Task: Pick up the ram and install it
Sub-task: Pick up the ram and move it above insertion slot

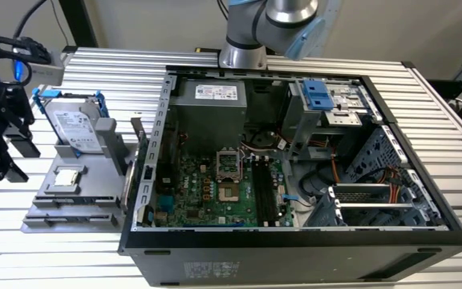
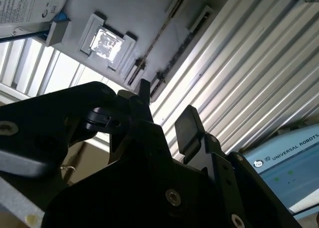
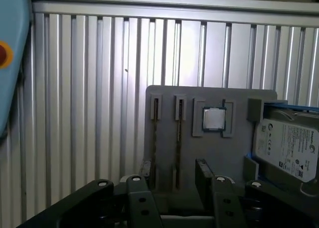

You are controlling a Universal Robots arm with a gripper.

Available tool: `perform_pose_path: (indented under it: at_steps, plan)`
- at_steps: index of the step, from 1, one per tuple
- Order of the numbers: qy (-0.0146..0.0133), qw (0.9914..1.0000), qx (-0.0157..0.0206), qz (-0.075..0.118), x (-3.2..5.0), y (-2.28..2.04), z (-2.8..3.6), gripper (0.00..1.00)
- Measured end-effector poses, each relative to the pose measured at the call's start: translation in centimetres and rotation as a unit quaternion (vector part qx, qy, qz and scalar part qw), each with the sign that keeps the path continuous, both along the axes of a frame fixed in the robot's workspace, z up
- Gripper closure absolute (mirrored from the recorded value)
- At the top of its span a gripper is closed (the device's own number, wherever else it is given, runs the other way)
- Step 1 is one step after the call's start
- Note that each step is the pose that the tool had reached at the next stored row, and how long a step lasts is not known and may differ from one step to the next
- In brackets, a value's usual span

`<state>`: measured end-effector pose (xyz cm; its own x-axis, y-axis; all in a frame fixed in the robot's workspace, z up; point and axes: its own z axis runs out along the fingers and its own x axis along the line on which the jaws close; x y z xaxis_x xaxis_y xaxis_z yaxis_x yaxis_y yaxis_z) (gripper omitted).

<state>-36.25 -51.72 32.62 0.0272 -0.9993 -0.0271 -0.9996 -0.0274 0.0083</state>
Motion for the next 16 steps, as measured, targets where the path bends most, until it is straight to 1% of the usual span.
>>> perform_pose_path:
  at_steps: [2, 10, 16]
  plan:
    - [0.0001, 1.0, -0.0001, 0.0, -0.01, -0.07, -0.24, 0.0]
    - [0.0001, 1.0, -0.0001, 0.001, 0.22, -0.07, -1.09, 0.0]
    - [0.0001, 1.0, -0.0001, 0.001, 0.23, -0.17, -1.92, 0.0]
